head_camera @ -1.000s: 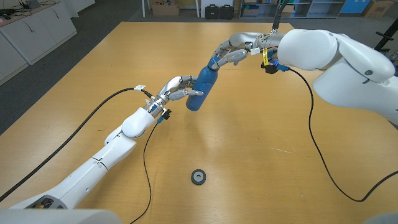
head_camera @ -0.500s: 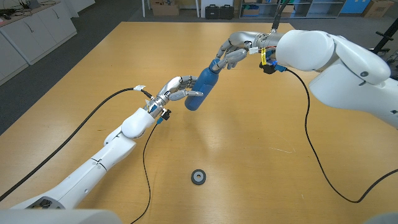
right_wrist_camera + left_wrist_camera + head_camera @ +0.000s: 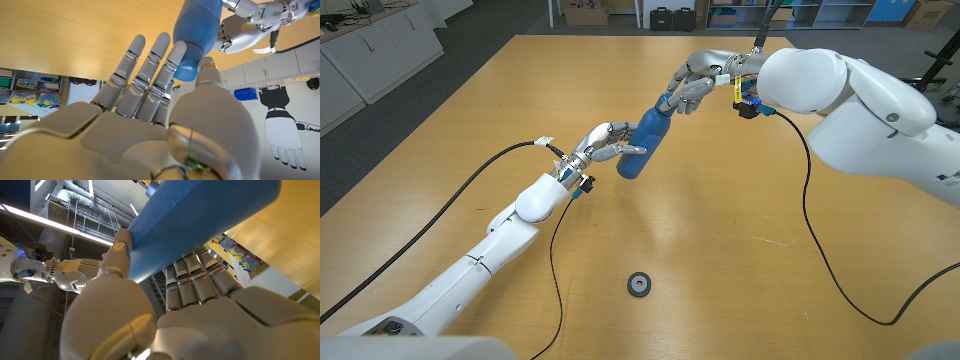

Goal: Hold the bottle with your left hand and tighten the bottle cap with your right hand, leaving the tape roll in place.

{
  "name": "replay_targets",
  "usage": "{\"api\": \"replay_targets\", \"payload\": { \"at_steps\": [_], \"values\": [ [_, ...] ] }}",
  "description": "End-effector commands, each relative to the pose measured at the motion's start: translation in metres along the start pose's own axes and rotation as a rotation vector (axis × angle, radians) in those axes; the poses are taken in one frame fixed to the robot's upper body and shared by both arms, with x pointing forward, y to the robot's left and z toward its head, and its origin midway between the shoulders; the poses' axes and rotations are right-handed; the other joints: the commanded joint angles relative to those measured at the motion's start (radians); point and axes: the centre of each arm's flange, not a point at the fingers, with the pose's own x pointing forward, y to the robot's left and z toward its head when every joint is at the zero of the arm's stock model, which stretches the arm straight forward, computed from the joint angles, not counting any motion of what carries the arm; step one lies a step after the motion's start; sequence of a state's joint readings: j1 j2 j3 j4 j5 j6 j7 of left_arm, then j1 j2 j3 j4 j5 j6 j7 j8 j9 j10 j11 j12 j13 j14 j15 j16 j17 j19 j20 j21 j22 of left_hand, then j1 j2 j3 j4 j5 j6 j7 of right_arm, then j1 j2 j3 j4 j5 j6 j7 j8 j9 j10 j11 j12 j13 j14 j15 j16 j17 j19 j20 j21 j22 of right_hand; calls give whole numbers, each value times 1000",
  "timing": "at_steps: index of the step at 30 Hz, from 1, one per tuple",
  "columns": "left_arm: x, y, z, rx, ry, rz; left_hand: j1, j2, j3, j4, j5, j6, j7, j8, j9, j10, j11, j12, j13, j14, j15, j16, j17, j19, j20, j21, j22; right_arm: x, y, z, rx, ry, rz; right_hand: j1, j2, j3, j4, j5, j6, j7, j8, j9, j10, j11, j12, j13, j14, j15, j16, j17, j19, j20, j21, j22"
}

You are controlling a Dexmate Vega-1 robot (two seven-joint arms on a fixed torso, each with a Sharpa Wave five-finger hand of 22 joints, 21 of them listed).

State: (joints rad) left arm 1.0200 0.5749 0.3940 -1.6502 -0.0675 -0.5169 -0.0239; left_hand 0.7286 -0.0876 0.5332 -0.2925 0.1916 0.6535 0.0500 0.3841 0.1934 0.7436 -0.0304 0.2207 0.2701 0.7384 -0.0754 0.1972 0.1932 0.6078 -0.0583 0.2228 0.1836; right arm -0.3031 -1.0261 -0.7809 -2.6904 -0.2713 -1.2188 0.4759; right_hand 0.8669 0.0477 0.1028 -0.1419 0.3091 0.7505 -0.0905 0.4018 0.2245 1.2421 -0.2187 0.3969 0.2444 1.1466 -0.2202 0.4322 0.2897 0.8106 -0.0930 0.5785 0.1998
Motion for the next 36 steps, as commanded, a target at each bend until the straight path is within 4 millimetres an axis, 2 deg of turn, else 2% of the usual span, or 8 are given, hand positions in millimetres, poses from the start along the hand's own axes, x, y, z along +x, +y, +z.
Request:
{"api": "replay_targets", "payload": {
  "at_steps": [1, 11, 20, 25, 36],
  "values": [
    [-5, -1, 5, 37, -42, 73, 100, 146, 121, 119, 7, 137, -125, 18, 9, 94, -79, 11, -3, 19, -156, 5, 5, 12, -128, -2, 1, -1, 2, 1, 35, 71, 0, 124, 107, 2, 6, -7, 245, -84, 80, 2, 30, 1, 11, 2, 40, -10, 15, 9, 34, -32, 20, 4],
    [-12, -3, 8, 120, -62, 158, 113, 147, 125, 112, 7, 149, -131, 22, 9, 108, -82, 15, -2, 27, -160, 7, 5, 15, -136, -1, 1, -1, 0, 3, 74, 67, 8, 138, 106, 7, 3, -16, 266, -84, 88, 0, 52, 1, 16, 3, 79, -11, 27, 18, 51, -45, 32, 4],
    [-25, -8, 15, 283, -87, 271, 127, 147, 126, 108, 7, 161, -134, 27, 9, 122, -91, 19, -1, 34, -160, 8, 5, 17, -139, -1, 1, 5, -1, -7, 214, 69, 58, 145, 106, 10, 6, -27, 279, -81, 93, -1, 72, 3, 24, 11, 127, -10, 46, 32, 84, -66, 53, 6],
    [-31, -13, 17, 365, -112, 349, 132, 148, 125, 108, 7, 169, -137, 30, 9, 126, -95, 20, -1, 41, -161, 11, 7, 18, -142, -1, 1, 7, -1, -10, 248, 70, 76, 146, 104, 11, 8, -34, 293, -71, 98, -1, 85, 4, 32, 22, 145, -11, 51, 41, 110, -88, 69, 7],
    [-40, -25, 20, 507, -174, 476, 150, 147, 118, 108, 4, 198, -150, 42, 8, 152, -106, 25, -4, 62, -163, 18, 11, 24, -144, 0, 2, 7, -2, -14, 284, 79, 91, 153, 108, 16, 10, -40, 298, -38, 103, 5, 101, 12, 44, 39, 168, -13, 60, 54, 129, -103, 86, 9]
  ]
}}
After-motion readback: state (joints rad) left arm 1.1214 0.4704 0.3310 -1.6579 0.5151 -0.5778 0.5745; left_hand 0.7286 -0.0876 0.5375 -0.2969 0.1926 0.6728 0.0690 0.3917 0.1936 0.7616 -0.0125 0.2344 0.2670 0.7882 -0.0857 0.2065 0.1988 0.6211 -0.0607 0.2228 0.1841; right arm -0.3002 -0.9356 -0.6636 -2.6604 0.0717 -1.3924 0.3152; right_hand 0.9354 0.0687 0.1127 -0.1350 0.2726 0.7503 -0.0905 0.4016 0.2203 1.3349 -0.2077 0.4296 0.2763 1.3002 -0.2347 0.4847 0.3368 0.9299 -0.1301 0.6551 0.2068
